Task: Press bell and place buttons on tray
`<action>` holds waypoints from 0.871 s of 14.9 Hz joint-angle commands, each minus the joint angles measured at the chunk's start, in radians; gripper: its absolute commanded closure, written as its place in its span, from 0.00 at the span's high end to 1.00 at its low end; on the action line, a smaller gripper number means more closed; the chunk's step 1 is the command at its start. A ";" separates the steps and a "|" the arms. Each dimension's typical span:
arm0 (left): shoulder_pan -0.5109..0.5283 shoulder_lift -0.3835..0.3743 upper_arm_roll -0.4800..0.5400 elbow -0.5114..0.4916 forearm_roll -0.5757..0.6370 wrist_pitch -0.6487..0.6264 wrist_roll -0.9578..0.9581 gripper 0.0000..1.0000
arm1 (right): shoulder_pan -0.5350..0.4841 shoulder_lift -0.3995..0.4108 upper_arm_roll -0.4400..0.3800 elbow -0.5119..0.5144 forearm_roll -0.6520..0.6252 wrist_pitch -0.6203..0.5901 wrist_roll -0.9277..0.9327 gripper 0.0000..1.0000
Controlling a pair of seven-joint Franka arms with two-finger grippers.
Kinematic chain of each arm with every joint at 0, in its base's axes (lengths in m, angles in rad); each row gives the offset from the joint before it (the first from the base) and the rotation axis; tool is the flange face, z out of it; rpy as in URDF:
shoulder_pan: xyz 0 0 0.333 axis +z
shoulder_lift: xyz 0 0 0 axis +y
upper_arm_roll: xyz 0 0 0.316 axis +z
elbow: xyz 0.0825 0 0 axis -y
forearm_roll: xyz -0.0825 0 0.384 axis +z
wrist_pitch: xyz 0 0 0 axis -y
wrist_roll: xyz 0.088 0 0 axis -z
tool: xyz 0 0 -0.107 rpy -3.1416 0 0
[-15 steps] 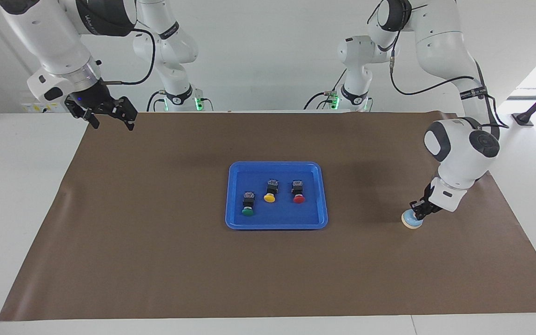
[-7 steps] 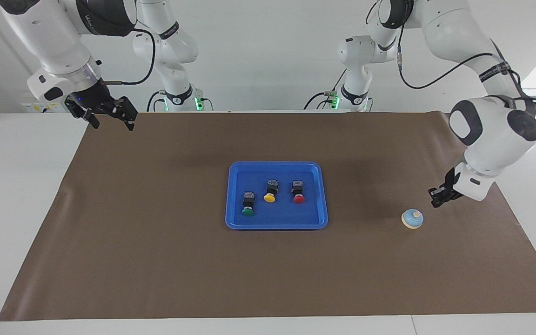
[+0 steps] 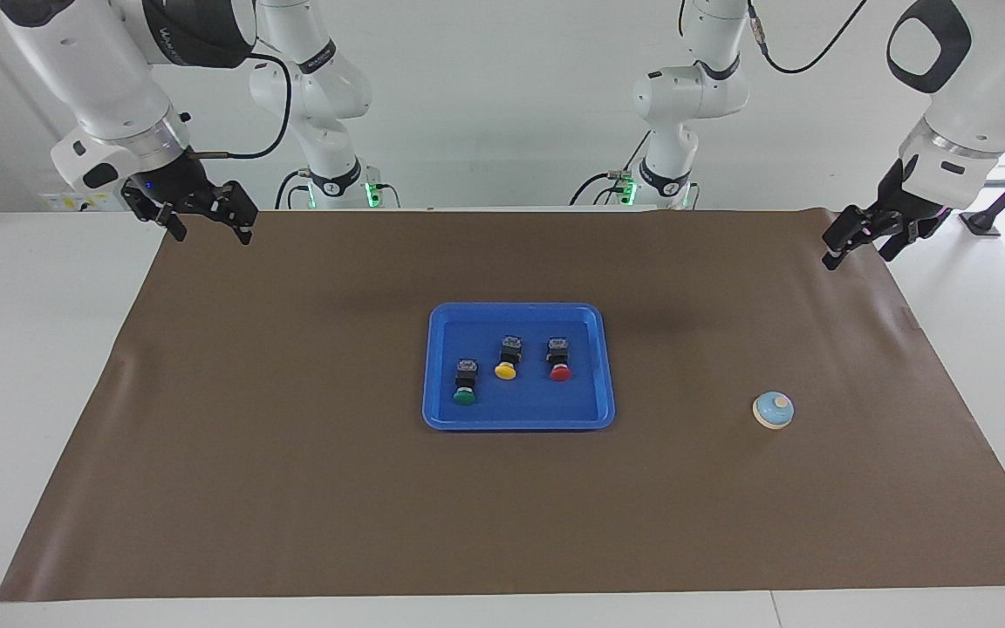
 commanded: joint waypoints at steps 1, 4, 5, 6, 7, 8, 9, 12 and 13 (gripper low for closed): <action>0.002 -0.035 -0.003 -0.043 0.005 -0.021 -0.012 1.00 | -0.007 -0.018 0.002 -0.023 0.015 0.007 -0.020 1.00; 0.002 -0.066 -0.003 -0.075 0.005 -0.023 -0.007 1.00 | -0.007 -0.019 0.002 -0.023 0.015 0.007 -0.020 1.00; 0.002 -0.064 -0.003 -0.073 0.005 -0.017 -0.004 1.00 | -0.009 -0.018 0.002 -0.023 0.015 0.007 -0.020 1.00; 0.003 -0.061 -0.003 -0.067 0.005 -0.015 -0.001 1.00 | -0.009 -0.018 0.002 -0.023 0.015 0.007 -0.020 1.00; 0.003 -0.060 -0.001 -0.063 0.005 -0.017 0.002 1.00 | -0.009 -0.018 0.002 -0.023 0.015 0.007 -0.020 1.00; 0.003 -0.057 -0.001 -0.060 0.005 -0.020 0.002 1.00 | -0.007 -0.018 0.002 -0.023 0.015 0.007 -0.020 1.00; 0.003 -0.054 -0.001 -0.052 0.005 -0.028 0.003 1.00 | -0.009 -0.018 0.002 -0.023 0.015 0.007 -0.020 1.00; 0.002 -0.054 -0.001 -0.049 0.005 -0.044 0.005 1.00 | -0.007 -0.018 0.002 -0.023 0.015 0.007 -0.020 1.00; 0.002 -0.054 -0.001 -0.049 0.006 -0.048 0.011 1.00 | -0.009 -0.018 0.002 -0.023 0.015 0.007 -0.020 1.00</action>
